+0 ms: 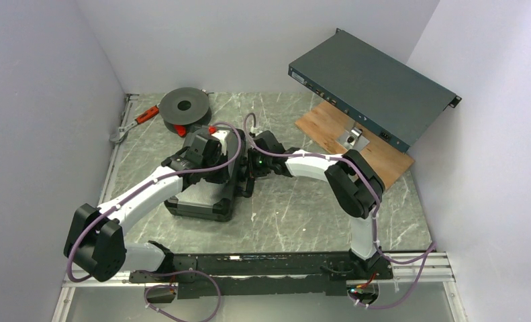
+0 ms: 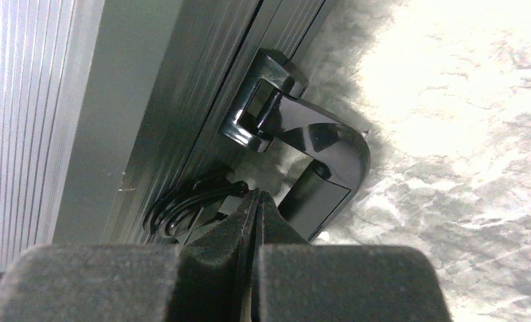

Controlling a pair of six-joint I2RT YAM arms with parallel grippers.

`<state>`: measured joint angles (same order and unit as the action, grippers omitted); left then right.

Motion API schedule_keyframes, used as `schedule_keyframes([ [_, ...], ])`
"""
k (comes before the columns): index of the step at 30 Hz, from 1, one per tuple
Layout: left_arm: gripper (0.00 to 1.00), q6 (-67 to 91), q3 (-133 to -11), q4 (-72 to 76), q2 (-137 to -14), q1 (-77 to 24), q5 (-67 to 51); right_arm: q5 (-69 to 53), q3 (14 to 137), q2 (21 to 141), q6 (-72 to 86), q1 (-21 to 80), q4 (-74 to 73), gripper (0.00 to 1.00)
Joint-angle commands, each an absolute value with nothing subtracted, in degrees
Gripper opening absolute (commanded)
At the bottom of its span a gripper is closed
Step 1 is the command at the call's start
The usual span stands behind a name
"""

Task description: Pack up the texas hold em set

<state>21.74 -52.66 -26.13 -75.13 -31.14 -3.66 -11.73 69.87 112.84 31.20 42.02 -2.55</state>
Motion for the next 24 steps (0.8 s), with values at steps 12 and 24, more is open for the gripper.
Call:
schedule_keyframes([
  [12,0.23,21.6,-54.0,-31.0,-69.3,-31.9,0.7,-2.0,71.1,103.7,26.6,43.6,-13.1,0.0],
  [24,0.5,18.1,-60.2,-38.5,-58.8,-31.9,8.9,-3.8,72.9,91.7,19.7,43.6,-14.3,0.11],
])
